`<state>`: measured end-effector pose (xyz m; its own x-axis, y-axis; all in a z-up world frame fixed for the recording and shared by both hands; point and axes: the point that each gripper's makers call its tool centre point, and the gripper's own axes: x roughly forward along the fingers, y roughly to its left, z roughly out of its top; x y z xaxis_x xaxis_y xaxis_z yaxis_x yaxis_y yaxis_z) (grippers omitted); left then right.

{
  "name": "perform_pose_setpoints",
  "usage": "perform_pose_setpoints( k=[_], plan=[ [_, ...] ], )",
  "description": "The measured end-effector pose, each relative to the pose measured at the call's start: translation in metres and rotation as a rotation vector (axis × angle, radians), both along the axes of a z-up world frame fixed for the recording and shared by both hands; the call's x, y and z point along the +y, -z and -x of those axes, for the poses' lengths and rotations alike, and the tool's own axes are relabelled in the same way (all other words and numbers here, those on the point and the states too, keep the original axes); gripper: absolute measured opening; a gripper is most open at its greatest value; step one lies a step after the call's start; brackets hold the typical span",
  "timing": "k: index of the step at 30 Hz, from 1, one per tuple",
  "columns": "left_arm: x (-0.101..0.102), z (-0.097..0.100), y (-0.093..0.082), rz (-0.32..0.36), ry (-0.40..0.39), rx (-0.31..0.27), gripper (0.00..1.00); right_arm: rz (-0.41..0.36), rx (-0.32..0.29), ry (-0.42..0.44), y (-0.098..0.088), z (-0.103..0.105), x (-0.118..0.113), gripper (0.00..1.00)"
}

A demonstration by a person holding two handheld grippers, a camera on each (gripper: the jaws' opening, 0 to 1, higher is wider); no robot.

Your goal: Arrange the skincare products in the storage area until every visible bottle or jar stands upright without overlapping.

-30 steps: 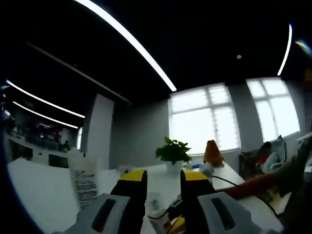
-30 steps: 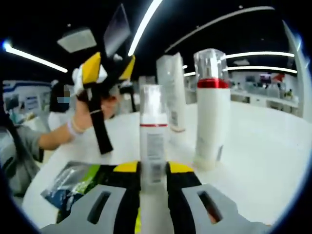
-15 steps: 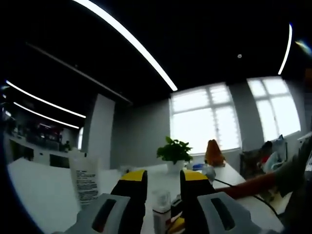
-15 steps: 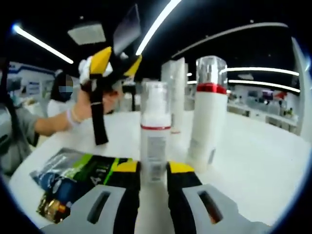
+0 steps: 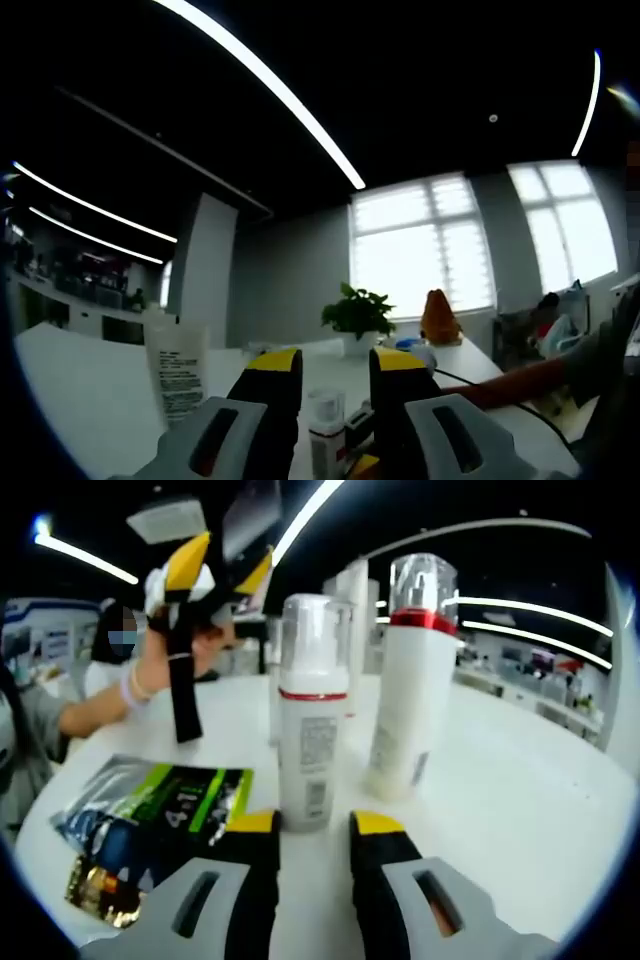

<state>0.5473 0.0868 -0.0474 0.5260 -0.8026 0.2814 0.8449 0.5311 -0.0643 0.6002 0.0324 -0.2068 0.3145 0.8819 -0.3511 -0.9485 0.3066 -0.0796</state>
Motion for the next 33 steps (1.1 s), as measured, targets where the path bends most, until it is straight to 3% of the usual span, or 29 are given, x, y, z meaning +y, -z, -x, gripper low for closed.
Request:
perform_pose_setpoints(
  k=[9, 15, 26, 33],
  plan=[
    [0.002, -0.002, 0.001, 0.002, -0.009, 0.007, 0.27, 0.036, 0.005, 0.029, 0.000, -0.006, 0.005, 0.19],
    [0.004, -0.004, 0.001, 0.002, -0.016, 0.010, 0.27, 0.033, 0.045, 0.057, -0.001, -0.005, 0.010, 0.18],
    [0.004, -0.002, 0.000, 0.002, -0.016, 0.009, 0.27, 0.033, -0.040, 0.069, 0.000, -0.012, 0.007, 0.18],
    [0.007, -0.002, -0.002, 0.011, -0.019, 0.005, 0.27, 0.039, -0.033, 0.078, 0.001, -0.007, 0.002, 0.18]
  ],
)
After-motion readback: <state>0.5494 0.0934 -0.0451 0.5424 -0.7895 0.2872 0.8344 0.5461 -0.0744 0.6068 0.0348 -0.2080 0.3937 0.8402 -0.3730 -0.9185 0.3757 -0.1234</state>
